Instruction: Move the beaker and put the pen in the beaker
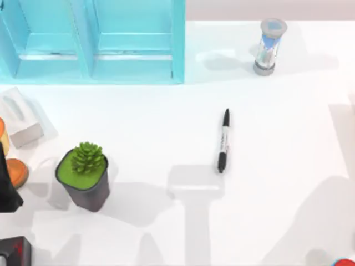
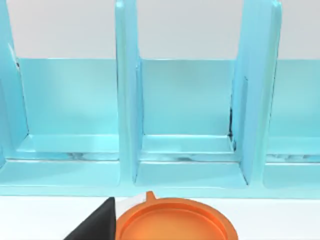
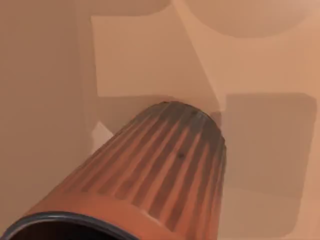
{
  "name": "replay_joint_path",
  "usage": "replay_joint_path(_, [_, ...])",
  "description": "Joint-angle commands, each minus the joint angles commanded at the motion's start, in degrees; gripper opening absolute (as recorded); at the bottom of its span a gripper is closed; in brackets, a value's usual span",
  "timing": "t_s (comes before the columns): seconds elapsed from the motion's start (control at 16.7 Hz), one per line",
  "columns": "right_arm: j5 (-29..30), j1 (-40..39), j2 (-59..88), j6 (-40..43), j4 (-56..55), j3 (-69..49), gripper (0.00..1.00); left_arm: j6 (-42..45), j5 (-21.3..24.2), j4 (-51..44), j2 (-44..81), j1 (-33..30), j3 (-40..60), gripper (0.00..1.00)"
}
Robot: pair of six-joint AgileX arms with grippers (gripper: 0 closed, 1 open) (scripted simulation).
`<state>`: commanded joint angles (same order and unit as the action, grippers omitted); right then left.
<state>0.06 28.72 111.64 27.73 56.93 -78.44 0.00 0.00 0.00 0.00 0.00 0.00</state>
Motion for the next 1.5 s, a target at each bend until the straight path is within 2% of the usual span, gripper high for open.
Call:
replay_joint_path(0.24, [0.0,0.0,0.13,0.0,-0.55,0.5,1.0,0.0,0.0,0.0,0.0,0.0,0.0,1.0])
replay_joint_path(1.02, [0.0,0.0,0.13,0.0,-0.55,0.5,0.02,0.0,0.0,0.0,0.0,0.0,0.0,1.0])
replay_joint_path(1.5, [0.0,0.0,0.13,0.0,-0.55,0.5,0.0,0.0,0.0,0.0,0.0,0.0,0.0,1.0])
